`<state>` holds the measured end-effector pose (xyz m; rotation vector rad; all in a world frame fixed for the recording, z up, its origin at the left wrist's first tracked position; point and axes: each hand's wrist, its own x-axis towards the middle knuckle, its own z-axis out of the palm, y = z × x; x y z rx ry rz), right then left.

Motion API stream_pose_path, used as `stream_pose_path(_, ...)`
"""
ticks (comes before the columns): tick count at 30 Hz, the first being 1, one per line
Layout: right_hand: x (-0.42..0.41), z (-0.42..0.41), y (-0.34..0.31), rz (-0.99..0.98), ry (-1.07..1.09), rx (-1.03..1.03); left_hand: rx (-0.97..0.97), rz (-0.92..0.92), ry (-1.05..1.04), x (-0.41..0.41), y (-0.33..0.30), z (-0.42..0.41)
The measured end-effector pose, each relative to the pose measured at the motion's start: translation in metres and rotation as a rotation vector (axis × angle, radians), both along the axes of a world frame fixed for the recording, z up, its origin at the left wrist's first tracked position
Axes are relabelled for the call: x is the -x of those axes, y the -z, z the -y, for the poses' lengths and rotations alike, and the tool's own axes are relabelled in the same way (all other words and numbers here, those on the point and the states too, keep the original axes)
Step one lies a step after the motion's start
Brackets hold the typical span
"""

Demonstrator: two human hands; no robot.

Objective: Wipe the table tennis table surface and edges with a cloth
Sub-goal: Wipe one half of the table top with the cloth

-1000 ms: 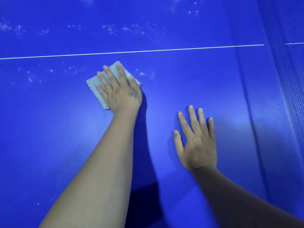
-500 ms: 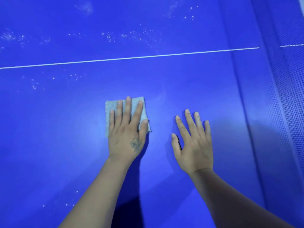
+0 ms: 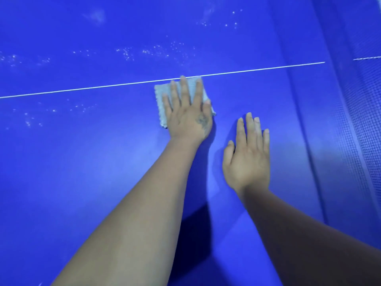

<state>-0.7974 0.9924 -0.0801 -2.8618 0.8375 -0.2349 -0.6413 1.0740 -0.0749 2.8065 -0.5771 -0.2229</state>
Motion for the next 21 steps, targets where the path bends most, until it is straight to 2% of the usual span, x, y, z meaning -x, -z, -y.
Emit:
stream_pose_path(3, -0.001, 0.000, 0.003, -0.007, -0.024, 0.023, 0.006, 0.119, 0.218, 0.037, 0.007, -0.002)
stream_pose_path(6, 0.000, 0.001, 0.002, -0.004, -0.019, 0.032, 0.016, 0.139, 0.283, 0.067, 0.007, -0.035)
stream_pose_path(10, 0.000, 0.001, 0.006, 0.011, -0.019, 0.060, -0.009, 0.129, 0.188, 0.067, 0.006, -0.083)
stream_pose_path(13, 0.000, 0.001, 0.007, 0.006, -0.026, 0.065, -0.049, 0.108, 0.056, 0.039, 0.005, -0.089)
stream_pose_path(18, 0.000, 0.001, 0.009, -0.002, -0.019, 0.053, -0.020, -0.012, -0.173, -0.021, 0.002, -0.041)
stream_pose_path(21, 0.000, 0.001, 0.010, 0.014, -0.018, 0.048, -0.021, -0.059, -0.124, -0.034, -0.001, 0.004)
